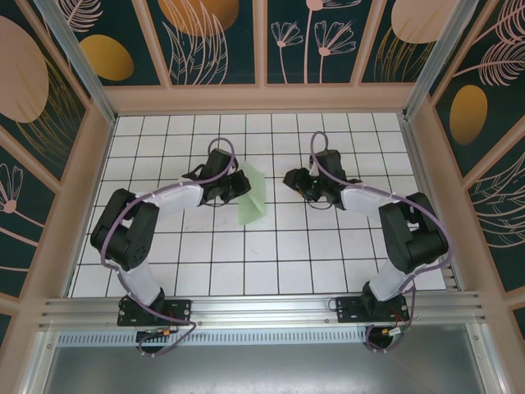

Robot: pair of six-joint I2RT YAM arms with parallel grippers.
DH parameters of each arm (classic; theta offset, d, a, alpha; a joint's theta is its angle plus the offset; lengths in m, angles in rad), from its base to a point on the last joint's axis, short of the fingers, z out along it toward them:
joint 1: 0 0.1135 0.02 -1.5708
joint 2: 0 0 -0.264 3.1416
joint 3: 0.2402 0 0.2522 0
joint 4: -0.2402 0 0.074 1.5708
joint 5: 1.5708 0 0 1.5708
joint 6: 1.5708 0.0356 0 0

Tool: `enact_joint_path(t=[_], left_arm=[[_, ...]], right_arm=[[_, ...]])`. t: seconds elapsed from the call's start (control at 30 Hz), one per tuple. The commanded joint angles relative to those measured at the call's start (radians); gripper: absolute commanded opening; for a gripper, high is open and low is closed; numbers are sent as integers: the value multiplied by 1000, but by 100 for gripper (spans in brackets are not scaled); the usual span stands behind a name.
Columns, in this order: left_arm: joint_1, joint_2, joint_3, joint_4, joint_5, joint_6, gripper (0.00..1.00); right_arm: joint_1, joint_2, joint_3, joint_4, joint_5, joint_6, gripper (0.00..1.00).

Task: Fold a paper plane with a square sheet of paper (pick it up from the middle)
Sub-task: Turn over the paper at the center of the table.

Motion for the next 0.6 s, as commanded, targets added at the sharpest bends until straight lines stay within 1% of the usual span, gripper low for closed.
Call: enact_joint_path(t=[0.0,0.13,0.23,0.27,0.33,0.4,0.5,0.57], left_arm=[[-5,-85,86,-158,-137,139,9],[-6,-115,163,-267,-284,230,10],[-14,-107,225,-329,-400,293,10],[-20,-98,244,-346,-445,308,10],[-35,-72,282,-381,-563,341,10],[-52,-38,316,-412,-690,361,10],[-84,57,378,-467,-865,385,10],[-96,116,416,-498,-935,397,10]], right_arm=[[-23,-61,-23,-8,80,-27,54],[-33,-104,-22,-32,158,-63,63],[-39,-140,-24,-49,236,-87,72],[-43,-150,-30,-47,252,-90,76],[-55,-173,-40,-41,277,-85,88],[-66,-186,-46,-33,282,-79,96],[-79,-194,-46,-14,246,-81,99],[-85,-189,-34,-24,238,-76,99]])
